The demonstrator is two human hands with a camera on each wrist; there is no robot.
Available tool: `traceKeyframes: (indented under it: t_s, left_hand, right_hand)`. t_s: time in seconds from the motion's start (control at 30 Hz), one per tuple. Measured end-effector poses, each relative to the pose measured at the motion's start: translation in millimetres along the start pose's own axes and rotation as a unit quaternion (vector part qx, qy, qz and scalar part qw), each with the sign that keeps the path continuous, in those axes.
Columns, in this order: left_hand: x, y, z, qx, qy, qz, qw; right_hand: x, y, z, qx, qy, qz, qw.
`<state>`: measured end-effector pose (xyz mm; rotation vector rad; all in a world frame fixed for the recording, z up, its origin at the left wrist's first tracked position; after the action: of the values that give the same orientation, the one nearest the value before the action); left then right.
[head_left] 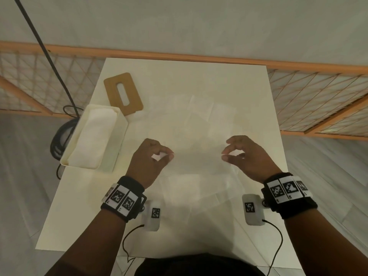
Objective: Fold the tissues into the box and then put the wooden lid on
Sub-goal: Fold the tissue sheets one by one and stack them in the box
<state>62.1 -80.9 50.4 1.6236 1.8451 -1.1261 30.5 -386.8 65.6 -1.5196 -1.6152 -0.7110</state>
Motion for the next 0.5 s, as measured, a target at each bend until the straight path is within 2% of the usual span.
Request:
traceKeyframes:
  t_s: [0.1,0.17,0.3,0.5]
  left_hand:
    - [4,-4,5,0.05,-0.016,-0.027,0.998]
    - [8,-6,9,0.089,-0.029,-0.055,0.994]
    - [22,-9,24,0.101,0.021,-0.077,0.992]
    - [62,-4,51,0.085,0.126,-0.13,0.98]
  right_hand:
    - [-8,-10,-1,0.032,0.108,0.002,0.994]
    - [-14,-13,2,0.016,0.146,0.026,0.989]
    - [-35,-4,21,-0.012,0.093,0.078,0.993]
    - [-71,22,61,0.037,-0.076,0.105,0.991]
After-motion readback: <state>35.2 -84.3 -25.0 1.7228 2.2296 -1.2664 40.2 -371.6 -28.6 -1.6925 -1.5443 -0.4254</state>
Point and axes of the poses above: each hand's wrist, its own y-axis towards the middle knuckle, its own z-axis out of the palm, x = y × z, the point moved 3 cm from there along y, towards the middle knuckle, and after that the axes turned 14 degrees about -z, right-handed, at the moved point
